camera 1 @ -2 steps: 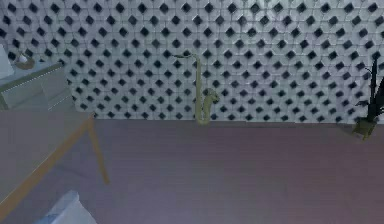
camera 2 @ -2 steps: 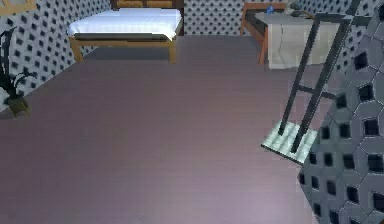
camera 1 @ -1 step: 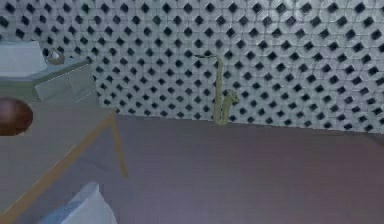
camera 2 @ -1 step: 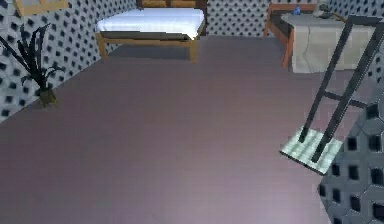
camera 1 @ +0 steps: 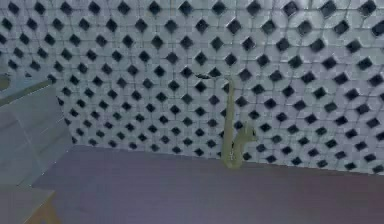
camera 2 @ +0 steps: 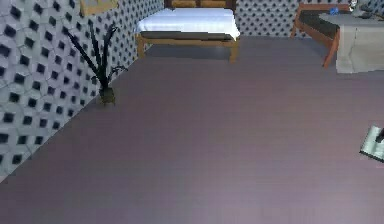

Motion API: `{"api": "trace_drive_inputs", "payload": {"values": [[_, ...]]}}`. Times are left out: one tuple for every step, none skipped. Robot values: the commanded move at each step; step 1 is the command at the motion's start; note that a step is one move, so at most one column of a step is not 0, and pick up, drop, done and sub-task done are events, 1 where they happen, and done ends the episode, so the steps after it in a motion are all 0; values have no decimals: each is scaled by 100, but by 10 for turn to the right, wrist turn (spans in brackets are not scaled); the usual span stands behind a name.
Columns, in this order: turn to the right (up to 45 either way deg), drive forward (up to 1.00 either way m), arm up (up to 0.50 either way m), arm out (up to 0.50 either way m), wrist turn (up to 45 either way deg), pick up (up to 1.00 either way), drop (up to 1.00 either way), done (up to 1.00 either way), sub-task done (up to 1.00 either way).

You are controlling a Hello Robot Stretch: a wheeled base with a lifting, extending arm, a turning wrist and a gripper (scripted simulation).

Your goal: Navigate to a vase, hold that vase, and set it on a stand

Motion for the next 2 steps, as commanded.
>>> {"api": "trace_drive_inputs", "payload": {"values": [[450, 0, 0, 0, 0, 0, 0, 0, 0], [240, 0, 0, 0, 0, 0, 0, 0, 0]]}}
